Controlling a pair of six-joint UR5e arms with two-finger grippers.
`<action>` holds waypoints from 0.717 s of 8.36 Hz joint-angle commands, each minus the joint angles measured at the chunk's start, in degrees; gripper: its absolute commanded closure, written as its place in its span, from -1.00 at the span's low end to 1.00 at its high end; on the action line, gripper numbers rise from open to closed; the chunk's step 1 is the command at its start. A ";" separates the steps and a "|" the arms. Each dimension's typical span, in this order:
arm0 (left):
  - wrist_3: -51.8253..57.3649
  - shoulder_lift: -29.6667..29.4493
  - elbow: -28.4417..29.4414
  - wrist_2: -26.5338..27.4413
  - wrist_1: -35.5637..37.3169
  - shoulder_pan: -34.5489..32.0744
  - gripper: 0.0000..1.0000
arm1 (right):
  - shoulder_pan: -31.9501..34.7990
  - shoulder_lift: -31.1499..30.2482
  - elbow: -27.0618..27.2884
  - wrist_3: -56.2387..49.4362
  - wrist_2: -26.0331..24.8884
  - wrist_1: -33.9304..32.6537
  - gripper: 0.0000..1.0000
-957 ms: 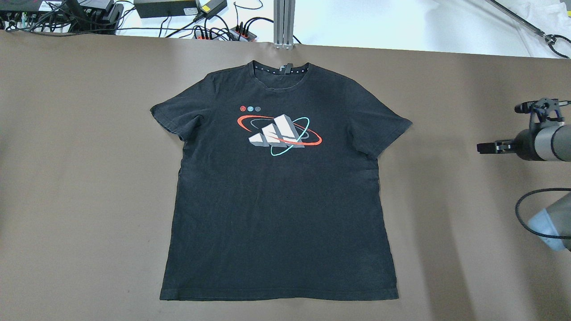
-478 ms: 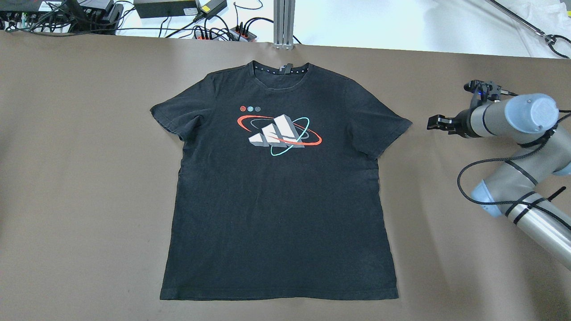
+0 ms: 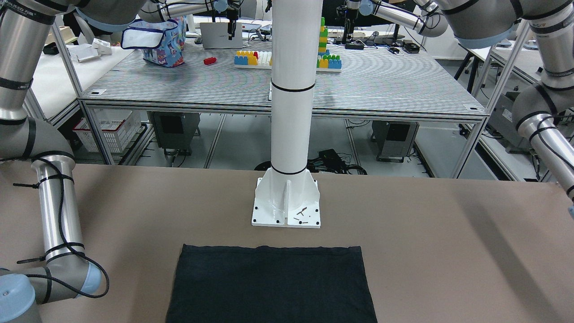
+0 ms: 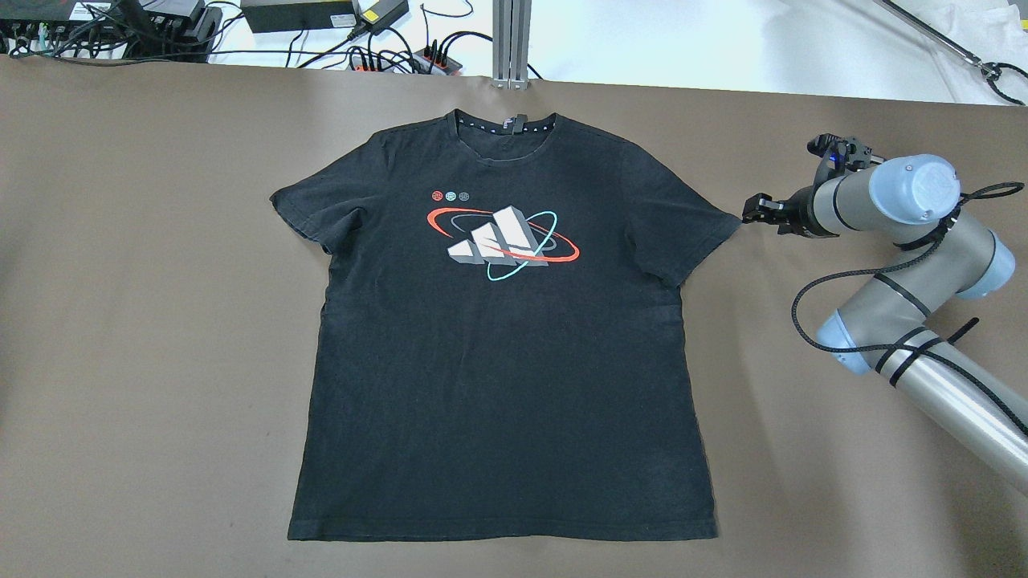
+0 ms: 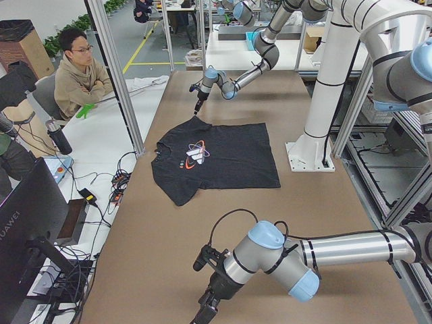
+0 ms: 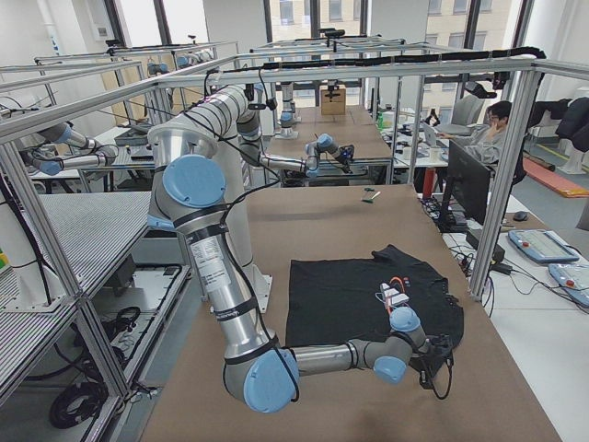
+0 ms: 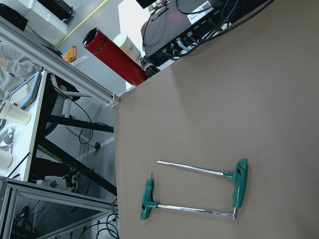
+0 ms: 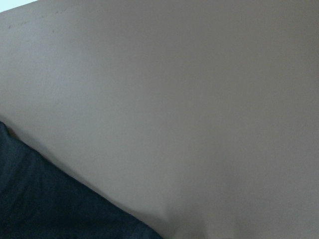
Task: Fold clothes
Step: 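Move the right gripper toward the shirt's shoulder nearest it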
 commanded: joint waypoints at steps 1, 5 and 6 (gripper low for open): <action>0.00 0.20 0.09 0.00 -0.01 0.00 -1.00 | -0.75 1.73 -2.54 -0.17 -0.46 0.00 -0.20; 0.00 0.28 0.88 0.26 -0.18 0.00 -1.00 | -1.19 2.09 -2.81 -0.17 -0.90 -0.09 0.35; 0.00 0.28 0.88 0.26 -0.18 0.00 -1.00 | -1.28 2.18 -2.81 -0.17 -0.90 -0.09 0.84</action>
